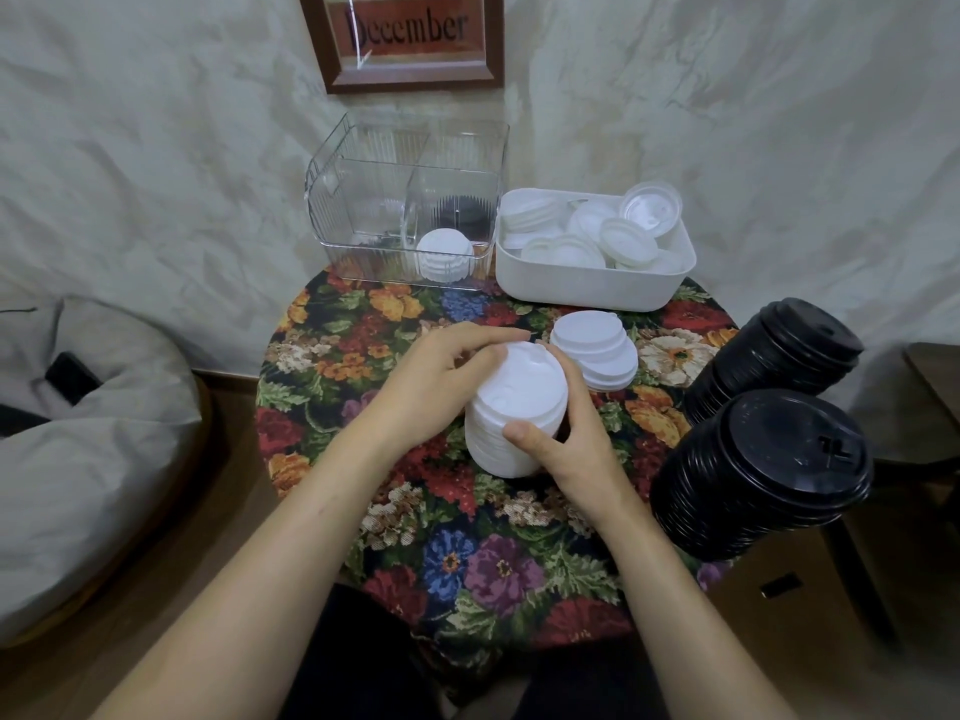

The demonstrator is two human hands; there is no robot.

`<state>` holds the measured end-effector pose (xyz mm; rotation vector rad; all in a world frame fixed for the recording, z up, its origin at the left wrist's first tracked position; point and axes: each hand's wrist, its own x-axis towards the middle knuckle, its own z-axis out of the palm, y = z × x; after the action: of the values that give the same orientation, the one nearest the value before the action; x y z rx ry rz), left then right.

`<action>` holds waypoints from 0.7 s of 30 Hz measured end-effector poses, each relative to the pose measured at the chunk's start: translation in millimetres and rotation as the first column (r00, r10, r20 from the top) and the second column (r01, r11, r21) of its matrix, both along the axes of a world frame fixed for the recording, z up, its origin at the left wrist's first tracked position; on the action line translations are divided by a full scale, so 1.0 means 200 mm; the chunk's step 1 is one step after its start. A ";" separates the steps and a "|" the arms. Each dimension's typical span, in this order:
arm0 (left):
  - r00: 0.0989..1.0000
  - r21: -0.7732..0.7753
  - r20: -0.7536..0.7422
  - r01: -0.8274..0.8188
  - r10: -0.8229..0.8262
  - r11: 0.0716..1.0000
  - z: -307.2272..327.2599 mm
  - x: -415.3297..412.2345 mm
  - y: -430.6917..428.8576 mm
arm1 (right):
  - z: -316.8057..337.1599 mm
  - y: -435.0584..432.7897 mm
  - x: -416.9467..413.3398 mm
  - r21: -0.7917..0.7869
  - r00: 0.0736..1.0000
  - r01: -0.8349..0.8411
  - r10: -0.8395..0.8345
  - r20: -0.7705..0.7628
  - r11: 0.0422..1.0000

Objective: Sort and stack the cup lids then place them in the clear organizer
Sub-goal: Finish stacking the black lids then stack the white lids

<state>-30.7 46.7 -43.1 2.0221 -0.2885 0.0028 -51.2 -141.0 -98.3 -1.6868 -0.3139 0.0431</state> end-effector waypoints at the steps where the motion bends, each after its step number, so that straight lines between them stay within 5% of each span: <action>1: 1.000 -0.024 -0.014 0.017 -0.017 1.000 -0.01 0.00 0.00 | 0.00 0.00 0.00 0.003 1.000 0.005 -0.005 0.001 1.000; 8: 0.988 -0.283 -0.139 0.028 -0.070 0.959 -0.08 -0.07 -0.07 | 0.01 0.01 0.00 0.004 0.999 0.038 -0.038 -0.020 0.999; 15: 0.989 -0.377 -0.143 -0.079 0.026 0.923 -0.13 -0.10 -0.12 | 0.01 0.01 -0.01 0.010 1.000 0.024 -0.024 -0.007 1.000; 21: 0.964 -0.430 -0.237 0.009 -0.122 0.903 -0.09 -0.08 -0.10 | 0.03 -0.01 -0.04 -0.001 0.999 0.029 -0.029 0.033 1.000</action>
<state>-46.1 26.3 -60.2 1.5530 -0.1709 -0.2231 -60.2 -142.6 -91.3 -1.6950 -0.3137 -0.0063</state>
